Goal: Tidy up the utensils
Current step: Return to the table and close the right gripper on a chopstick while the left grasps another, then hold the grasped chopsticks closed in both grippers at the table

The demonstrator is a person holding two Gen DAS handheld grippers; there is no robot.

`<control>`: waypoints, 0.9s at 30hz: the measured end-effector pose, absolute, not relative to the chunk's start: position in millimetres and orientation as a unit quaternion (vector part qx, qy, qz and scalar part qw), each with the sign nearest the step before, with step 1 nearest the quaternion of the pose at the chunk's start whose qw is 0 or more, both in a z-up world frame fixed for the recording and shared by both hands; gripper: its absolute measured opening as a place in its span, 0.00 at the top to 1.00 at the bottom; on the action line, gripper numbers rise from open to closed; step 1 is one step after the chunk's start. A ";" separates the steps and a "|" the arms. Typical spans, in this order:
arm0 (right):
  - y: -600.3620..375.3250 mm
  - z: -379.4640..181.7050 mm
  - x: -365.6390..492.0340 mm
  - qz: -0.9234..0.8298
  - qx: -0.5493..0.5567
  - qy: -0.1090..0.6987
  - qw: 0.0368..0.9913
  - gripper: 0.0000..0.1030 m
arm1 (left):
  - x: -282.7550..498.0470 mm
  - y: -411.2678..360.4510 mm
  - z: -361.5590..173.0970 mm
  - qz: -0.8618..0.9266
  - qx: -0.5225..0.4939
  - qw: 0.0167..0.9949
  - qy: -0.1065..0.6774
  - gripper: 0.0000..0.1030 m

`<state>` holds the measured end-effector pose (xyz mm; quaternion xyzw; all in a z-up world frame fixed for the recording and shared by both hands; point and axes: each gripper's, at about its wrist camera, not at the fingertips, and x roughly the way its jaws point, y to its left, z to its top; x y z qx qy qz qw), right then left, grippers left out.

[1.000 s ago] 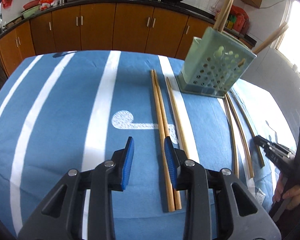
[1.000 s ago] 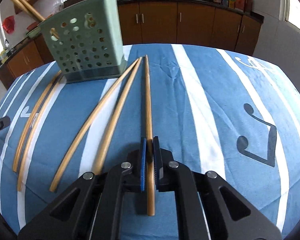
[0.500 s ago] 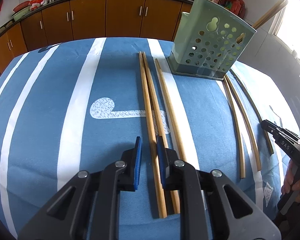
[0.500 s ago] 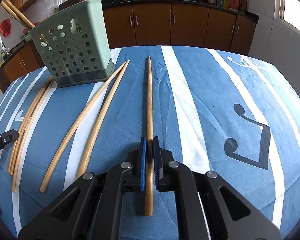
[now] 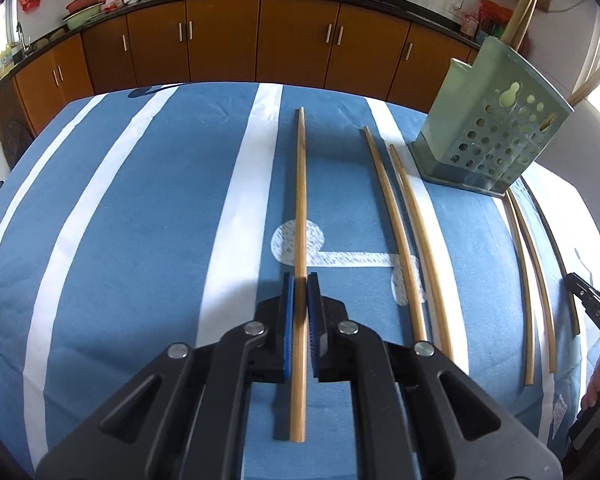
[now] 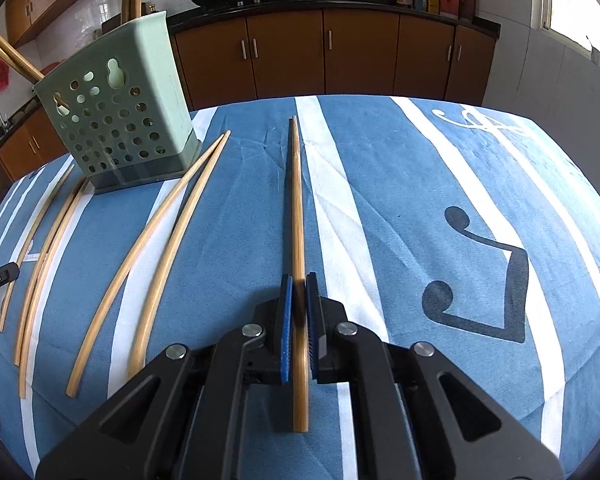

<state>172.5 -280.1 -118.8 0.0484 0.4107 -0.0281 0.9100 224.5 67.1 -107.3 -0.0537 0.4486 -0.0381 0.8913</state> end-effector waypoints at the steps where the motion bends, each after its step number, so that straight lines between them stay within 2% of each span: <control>1: -279.5 -119.0 172.9 -0.028 0.048 0.410 0.910 0.92 | 224.5 67.6 -107.4 -0.041 -0.054 0.892 0.447 0.91; 27: -282.2 -120.7 162.9 -0.024 0.065 0.409 0.910 0.92 | 220.0 64.1 -109.9 -0.046 -0.050 0.903 0.424 0.90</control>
